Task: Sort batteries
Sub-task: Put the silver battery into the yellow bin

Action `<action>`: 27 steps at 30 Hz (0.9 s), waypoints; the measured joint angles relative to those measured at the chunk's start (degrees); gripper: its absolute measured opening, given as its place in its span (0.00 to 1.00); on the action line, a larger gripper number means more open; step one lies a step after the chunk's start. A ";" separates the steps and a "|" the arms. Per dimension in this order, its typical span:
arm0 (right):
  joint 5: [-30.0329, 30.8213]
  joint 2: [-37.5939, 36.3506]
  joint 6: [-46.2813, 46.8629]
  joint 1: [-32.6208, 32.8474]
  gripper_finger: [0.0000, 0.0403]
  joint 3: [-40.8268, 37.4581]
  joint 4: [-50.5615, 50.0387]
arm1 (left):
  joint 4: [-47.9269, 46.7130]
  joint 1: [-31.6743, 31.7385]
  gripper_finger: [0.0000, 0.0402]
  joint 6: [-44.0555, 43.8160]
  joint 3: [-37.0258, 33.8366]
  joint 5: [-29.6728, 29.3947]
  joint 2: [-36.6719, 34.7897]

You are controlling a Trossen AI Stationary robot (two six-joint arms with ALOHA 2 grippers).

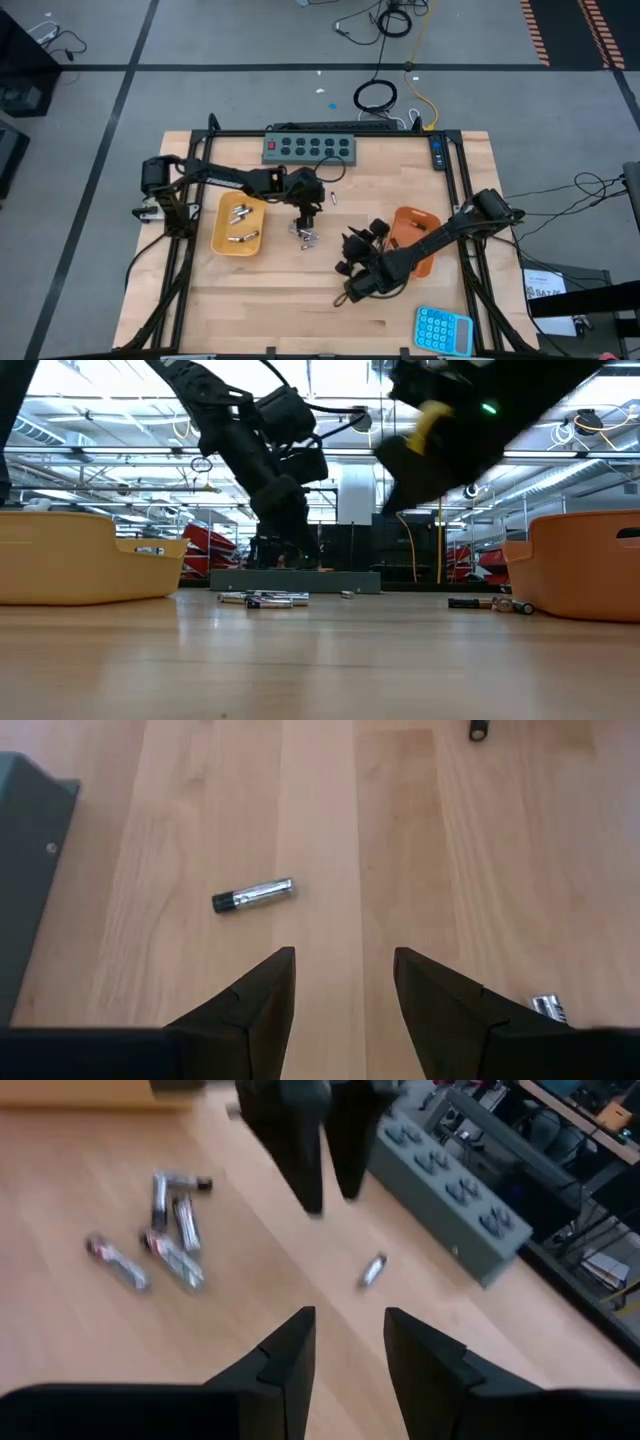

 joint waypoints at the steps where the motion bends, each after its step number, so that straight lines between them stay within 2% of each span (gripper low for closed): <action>1: 0.01 -0.07 1.02 0.46 0.28 -1.33 -0.10 | 0.02 0.00 0.45 1.00 0.42 0.04 0.30; 6: 0.05 -0.71 1.74 3.32 0.28 -5.85 0.43 | -0.88 0.24 0.45 7.89 1.47 0.09 0.31; 15: -0.50 -0.95 1.07 4.96 0.28 -6.82 0.39 | -5.77 1.18 0.45 7.82 10.52 2.32 5.61; 21: -1.03 -1.19 1.50 8.11 0.28 -6.82 0.65 | -16.64 1.22 0.45 12.48 18.81 3.76 9.87; 27: -2.24 -2.37 3.07 10.77 0.28 -6.82 1.75 | -23.30 1.29 0.45 18.97 22.50 4.96 11.76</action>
